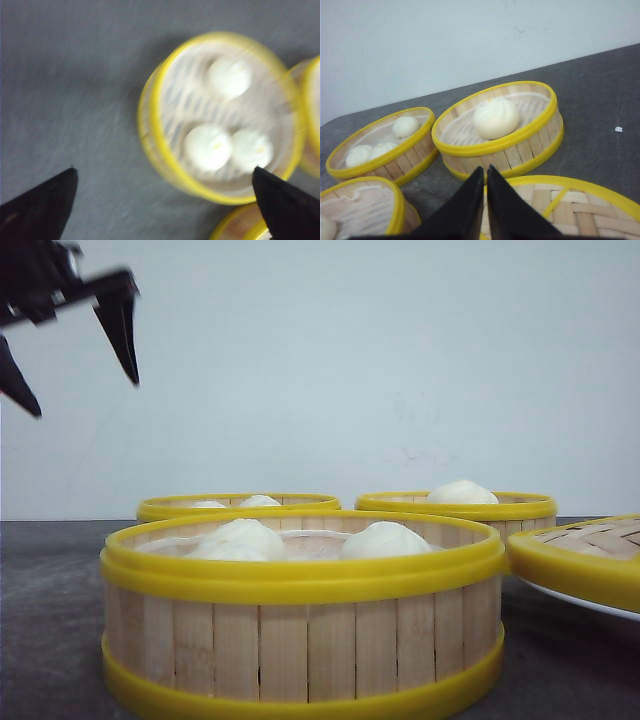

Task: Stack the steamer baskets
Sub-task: 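Reach the left gripper down and grasp the rim of the farther bun basket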

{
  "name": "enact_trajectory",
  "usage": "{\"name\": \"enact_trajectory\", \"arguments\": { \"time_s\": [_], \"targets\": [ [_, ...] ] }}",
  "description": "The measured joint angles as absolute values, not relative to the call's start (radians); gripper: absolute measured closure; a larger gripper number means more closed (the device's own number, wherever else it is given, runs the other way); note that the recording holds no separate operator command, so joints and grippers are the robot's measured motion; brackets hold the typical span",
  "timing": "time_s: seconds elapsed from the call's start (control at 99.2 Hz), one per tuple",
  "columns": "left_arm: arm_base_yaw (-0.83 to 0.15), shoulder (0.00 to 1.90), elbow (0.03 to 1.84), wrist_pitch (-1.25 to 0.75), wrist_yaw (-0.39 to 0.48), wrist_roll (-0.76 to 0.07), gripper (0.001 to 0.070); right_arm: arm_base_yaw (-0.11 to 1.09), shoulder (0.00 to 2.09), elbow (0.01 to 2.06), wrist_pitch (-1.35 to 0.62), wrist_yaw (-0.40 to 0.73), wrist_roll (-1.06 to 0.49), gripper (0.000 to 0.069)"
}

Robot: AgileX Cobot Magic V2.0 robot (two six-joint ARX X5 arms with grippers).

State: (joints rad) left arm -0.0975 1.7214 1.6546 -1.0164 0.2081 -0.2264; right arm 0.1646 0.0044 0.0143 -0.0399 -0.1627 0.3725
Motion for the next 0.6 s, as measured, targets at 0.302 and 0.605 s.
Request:
{"name": "enact_trajectory", "arguments": {
  "time_s": [0.302,0.605],
  "targets": [
    [-0.165,1.995,1.916,-1.136,0.167,-0.204,0.0229,0.165,0.004,0.014,-0.04,-0.163,0.373,0.0682],
    [-0.198,2.164,1.951,-1.205,0.056,-0.176,0.0249,0.165,0.004,0.015,-0.041,-0.163,0.373,0.0682]
  ]
}}
